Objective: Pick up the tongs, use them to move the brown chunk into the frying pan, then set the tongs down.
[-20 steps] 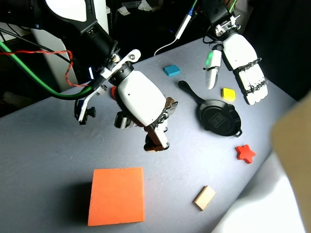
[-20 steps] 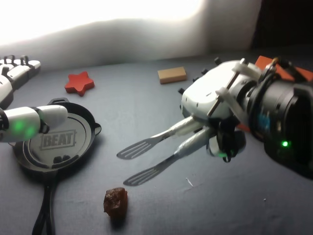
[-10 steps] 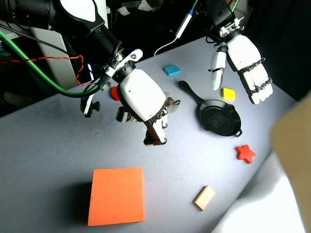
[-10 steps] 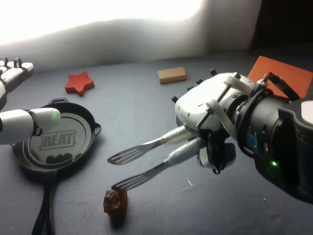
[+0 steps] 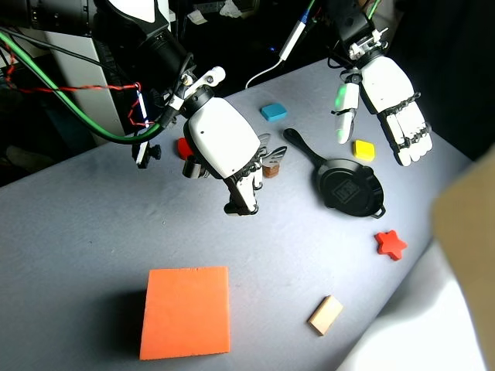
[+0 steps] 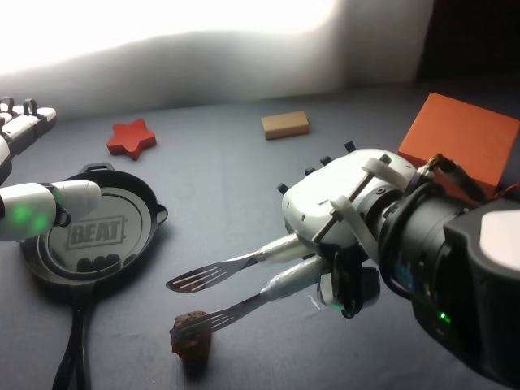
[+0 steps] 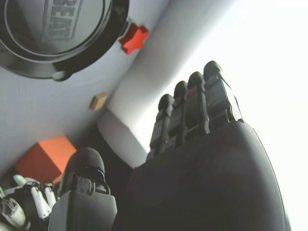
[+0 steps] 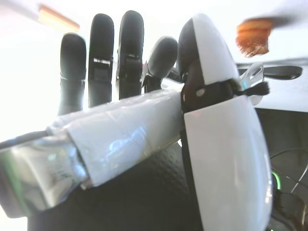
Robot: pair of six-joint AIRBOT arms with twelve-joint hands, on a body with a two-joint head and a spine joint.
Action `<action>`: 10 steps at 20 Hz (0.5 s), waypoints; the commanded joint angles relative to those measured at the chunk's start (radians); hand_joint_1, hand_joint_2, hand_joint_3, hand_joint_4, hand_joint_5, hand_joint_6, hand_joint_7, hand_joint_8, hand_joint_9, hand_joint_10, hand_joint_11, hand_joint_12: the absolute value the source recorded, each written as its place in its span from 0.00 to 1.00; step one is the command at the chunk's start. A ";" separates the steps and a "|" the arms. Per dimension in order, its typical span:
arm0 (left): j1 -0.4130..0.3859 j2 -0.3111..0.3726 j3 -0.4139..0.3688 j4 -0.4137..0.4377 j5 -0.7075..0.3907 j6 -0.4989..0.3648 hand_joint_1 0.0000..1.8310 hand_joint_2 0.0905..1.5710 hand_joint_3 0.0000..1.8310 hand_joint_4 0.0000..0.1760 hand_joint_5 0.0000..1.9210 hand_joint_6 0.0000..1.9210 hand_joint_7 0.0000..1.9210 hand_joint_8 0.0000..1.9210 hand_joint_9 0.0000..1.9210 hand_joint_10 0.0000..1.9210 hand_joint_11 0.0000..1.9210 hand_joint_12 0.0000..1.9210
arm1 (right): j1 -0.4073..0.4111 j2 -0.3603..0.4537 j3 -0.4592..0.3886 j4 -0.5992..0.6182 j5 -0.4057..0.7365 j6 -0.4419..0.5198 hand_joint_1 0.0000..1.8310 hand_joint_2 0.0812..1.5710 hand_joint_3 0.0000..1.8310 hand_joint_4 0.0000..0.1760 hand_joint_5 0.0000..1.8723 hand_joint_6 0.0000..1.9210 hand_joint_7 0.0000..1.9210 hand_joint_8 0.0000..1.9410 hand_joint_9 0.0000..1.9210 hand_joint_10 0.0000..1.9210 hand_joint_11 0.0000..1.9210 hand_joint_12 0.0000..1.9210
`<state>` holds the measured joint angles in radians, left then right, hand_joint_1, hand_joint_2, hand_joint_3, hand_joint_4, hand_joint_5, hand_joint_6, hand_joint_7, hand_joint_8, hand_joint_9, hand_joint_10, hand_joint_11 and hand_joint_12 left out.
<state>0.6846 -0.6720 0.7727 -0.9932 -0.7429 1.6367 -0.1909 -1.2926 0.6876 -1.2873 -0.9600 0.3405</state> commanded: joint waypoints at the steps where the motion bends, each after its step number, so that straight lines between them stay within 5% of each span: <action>1: -0.006 0.004 0.004 0.038 -0.100 -0.002 0.00 0.73 0.00 0.19 0.00 0.00 0.01 0.00 0.00 0.00 0.00 0.00 | 0.007 0.000 -0.004 -0.084 -0.011 0.005 0.59 0.78 0.00 0.00 0.39 0.71 0.51 0.01 0.33 0.38 0.14 0.82; 2: -0.006 0.004 0.003 0.038 -0.100 -0.002 0.00 0.72 0.00 0.17 0.01 0.00 0.02 0.00 0.01 0.00 0.00 0.00 | 0.005 -0.008 -0.004 -0.085 -0.016 0.008 0.59 0.76 0.00 0.00 0.35 0.47 0.50 0.00 0.32 0.37 0.14 0.81; 3: -0.005 0.003 0.002 0.038 -0.100 -0.002 0.00 0.72 0.00 0.17 0.00 0.00 0.01 0.00 0.00 0.00 0.00 0.00 | 0.002 -0.013 -0.004 -0.094 -0.023 0.014 0.59 0.75 0.00 0.00 0.37 0.34 0.50 0.00 0.33 0.36 0.14 0.80; 4: -0.001 0.003 0.002 0.038 -0.100 -0.002 0.00 0.73 0.00 0.15 0.00 0.00 0.01 0.00 0.00 0.00 0.00 0.00 | -0.005 -0.021 -0.003 -0.119 -0.033 0.029 0.60 0.76 0.01 0.00 0.41 0.60 0.51 0.01 0.34 0.36 0.16 0.80; 6: 0.002 0.003 0.000 0.038 -0.104 -0.002 0.00 0.73 0.00 0.16 0.01 0.00 0.01 0.00 0.01 0.00 0.01 0.00 | -0.012 -0.039 0.001 -0.146 -0.047 0.048 0.60 0.77 0.01 0.00 0.40 0.69 0.51 0.01 0.33 0.36 0.16 0.81; 7: 0.002 0.003 0.000 0.038 -0.105 -0.002 0.00 0.73 0.00 0.16 0.02 0.01 0.02 0.01 0.02 0.01 0.02 0.01 | -0.014 -0.051 0.003 -0.147 -0.057 0.054 0.61 0.75 0.00 0.00 0.35 0.46 0.50 0.00 0.33 0.35 0.15 0.80; 8: 0.002 0.003 0.000 0.038 -0.105 -0.002 0.00 0.73 0.00 0.16 0.02 0.01 0.02 0.00 0.02 0.01 0.01 0.01 | -0.016 -0.056 0.005 -0.152 -0.062 0.059 0.61 0.73 0.00 0.00 0.38 0.34 0.50 0.01 0.33 0.35 0.15 0.79; 10: 0.003 0.003 0.000 0.038 -0.105 -0.002 0.00 0.73 0.00 0.17 0.01 0.00 0.01 0.00 0.01 0.00 0.01 0.00 | -0.021 -0.068 0.008 -0.176 -0.079 0.084 0.59 0.74 0.00 0.00 0.40 0.27 0.50 0.00 0.34 0.34 0.15 0.79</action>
<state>0.6907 -0.6720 0.7715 -0.9920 -0.7506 1.6363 -0.2176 -1.3670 0.6987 -1.3819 -1.0199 0.4252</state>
